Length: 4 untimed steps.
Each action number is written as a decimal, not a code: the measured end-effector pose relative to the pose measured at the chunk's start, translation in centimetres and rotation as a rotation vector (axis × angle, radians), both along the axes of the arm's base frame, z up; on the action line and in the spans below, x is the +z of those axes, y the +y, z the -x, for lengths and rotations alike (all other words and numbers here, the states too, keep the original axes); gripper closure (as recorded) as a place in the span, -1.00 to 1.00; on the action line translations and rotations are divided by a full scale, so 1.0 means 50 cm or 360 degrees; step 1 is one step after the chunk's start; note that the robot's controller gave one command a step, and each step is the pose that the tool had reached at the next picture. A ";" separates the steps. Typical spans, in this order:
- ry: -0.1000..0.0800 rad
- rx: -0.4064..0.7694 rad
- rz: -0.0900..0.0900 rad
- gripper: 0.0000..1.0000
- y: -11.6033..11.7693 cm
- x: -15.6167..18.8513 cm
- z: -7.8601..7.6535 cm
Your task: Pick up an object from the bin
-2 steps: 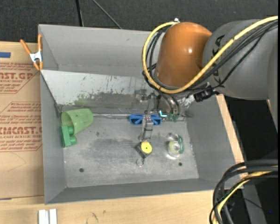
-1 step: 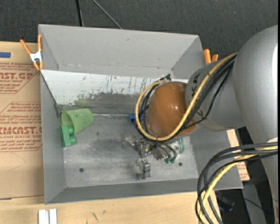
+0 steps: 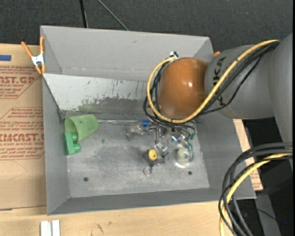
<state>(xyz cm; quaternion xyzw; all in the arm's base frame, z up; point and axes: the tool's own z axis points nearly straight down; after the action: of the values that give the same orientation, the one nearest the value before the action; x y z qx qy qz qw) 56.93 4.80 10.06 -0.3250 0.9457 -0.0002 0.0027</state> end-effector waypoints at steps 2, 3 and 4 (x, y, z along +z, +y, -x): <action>0.0012 0.0026 -0.0001 -1.00 -0.001 -0.066 0.057; 0.0004 0.0608 0.0002 -1.00 0.002 -0.061 -0.009; 0.0005 0.0607 0.0000 1.00 0.002 -0.061 -0.009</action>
Offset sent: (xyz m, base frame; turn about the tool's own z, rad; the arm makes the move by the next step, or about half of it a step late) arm -0.0311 -0.0024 0.0106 0.0620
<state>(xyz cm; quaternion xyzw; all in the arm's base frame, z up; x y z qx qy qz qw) 57.39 4.91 7.03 -0.4984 0.8669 0.0009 0.0011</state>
